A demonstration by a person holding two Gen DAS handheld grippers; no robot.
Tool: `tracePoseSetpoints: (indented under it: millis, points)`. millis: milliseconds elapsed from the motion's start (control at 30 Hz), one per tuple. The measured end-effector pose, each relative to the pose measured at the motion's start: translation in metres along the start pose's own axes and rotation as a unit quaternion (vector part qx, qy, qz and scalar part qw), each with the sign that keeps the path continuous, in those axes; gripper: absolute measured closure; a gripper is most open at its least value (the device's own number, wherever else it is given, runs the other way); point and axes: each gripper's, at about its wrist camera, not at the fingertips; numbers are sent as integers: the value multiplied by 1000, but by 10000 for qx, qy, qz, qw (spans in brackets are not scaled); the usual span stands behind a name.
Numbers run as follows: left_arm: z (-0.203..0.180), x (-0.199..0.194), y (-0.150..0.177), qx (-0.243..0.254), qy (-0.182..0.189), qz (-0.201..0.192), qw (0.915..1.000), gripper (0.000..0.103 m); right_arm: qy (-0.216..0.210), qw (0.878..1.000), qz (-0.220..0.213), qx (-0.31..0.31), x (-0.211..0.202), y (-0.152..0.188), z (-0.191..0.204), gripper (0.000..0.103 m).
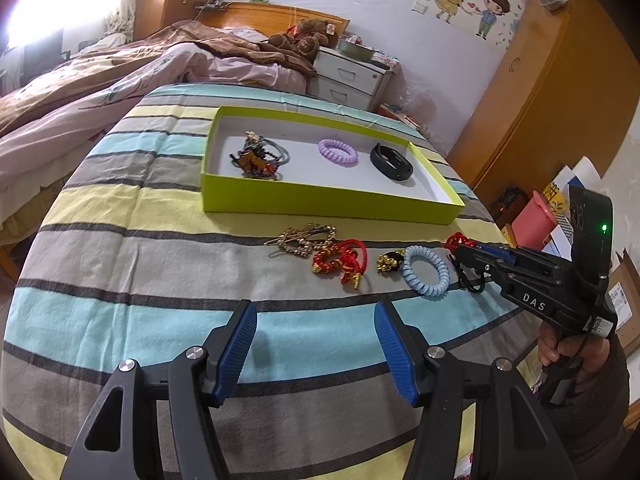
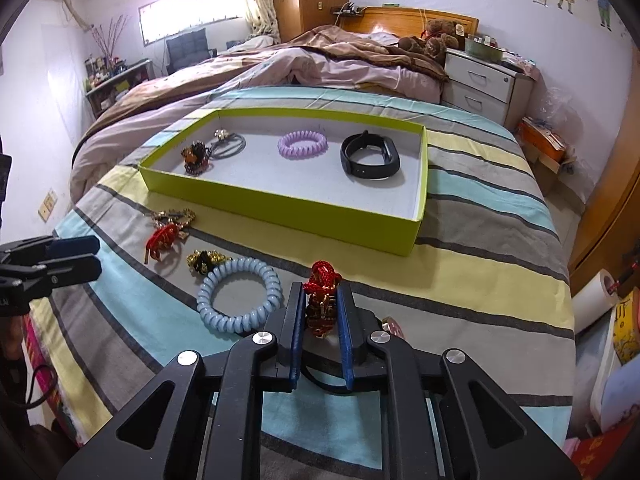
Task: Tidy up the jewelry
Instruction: 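Grasp the red charm with the right tool and lift it, then grasp the red tassel knot with the left tool while the right tool holds the charm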
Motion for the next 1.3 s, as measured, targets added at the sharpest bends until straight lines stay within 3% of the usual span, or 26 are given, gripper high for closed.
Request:
tracePoseSetpoints:
  millis: [100,333,667,867,1000,1300]
  points:
    - [-8,1,-5,95,-195,-49,9998,43,-119,9998,-104,94,-3,-1,-2,87]
    - [-27,20,-19,395,-274,57,9988,43,-315,9971,-543,426,-20,-1,-6,87]
    - [-34,40,-31,436,-653,84,9969,44,-523,9938,-722,658,-22,1,-8,87]
    - [-34,49,-34,463,-786,157,9957,59,-576,9928,-790,692,-24,1,-7,87]
    - [-34,50,-34,461,-854,178,9951,75,-576,9928,-801,676,-24,1,-6,87]
    - [-31,45,-30,451,-608,132,9970,87,-576,9924,-834,692,-27,1,-7,87]
Point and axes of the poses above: each gripper's, at about its wrist camera, not at the fingertips, and x roughly the way its jaws point, z to its left, y to its underside, and after that the axes turned 11 degrees about z, right-handed
